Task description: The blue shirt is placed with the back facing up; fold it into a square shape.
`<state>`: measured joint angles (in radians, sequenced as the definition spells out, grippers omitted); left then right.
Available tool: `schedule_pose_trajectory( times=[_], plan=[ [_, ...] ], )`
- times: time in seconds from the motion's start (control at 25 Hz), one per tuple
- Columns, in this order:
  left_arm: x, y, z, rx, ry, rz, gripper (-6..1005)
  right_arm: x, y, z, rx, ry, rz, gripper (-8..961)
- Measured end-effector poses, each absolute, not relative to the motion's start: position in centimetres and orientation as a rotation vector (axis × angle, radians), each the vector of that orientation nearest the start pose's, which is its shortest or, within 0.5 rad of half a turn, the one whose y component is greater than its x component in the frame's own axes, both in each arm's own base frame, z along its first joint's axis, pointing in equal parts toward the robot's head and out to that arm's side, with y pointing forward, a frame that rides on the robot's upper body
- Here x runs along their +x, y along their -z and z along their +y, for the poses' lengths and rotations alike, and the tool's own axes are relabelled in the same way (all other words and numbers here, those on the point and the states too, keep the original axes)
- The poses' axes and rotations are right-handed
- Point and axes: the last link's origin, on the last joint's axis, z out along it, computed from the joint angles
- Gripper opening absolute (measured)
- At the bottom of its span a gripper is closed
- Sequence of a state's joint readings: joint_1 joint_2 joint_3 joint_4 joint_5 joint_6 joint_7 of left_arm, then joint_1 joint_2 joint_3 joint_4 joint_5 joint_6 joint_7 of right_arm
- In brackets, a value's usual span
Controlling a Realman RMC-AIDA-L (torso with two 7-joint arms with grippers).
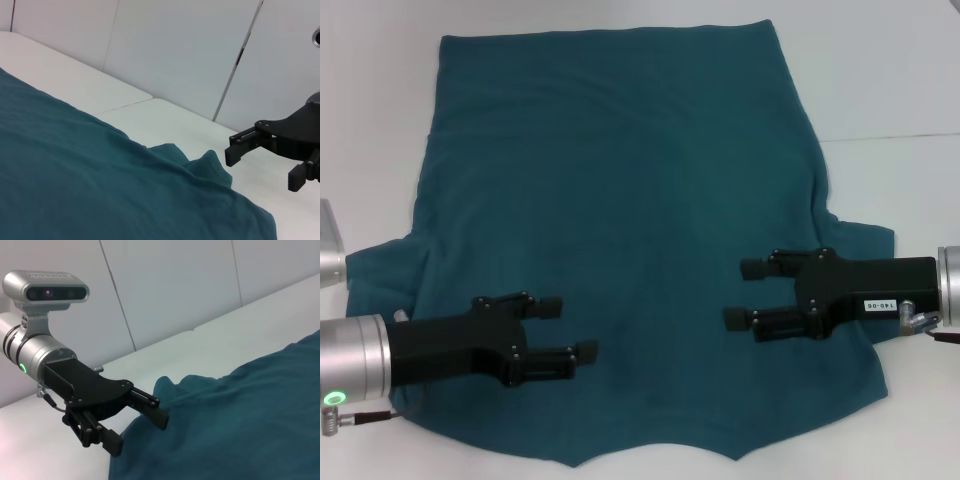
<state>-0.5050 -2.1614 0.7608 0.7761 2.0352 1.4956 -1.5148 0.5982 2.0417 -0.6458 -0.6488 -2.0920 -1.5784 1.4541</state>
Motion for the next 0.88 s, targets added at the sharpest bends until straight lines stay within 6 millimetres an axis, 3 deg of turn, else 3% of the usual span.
schedule_pose_trajectory(
  times=[0.48,0.88],
  plan=[
    [-24.8,2.3,32.9,-2.724,0.641,-0.729,876,25.6,-1.1,34.6,-2.768,-0.633,0.667,900],
    [-27.7,0.7,34.6,-2.426,0.686,-0.925,875,25.4,-1.3,34.5,-2.736,-0.697,0.686,900]
  ],
)
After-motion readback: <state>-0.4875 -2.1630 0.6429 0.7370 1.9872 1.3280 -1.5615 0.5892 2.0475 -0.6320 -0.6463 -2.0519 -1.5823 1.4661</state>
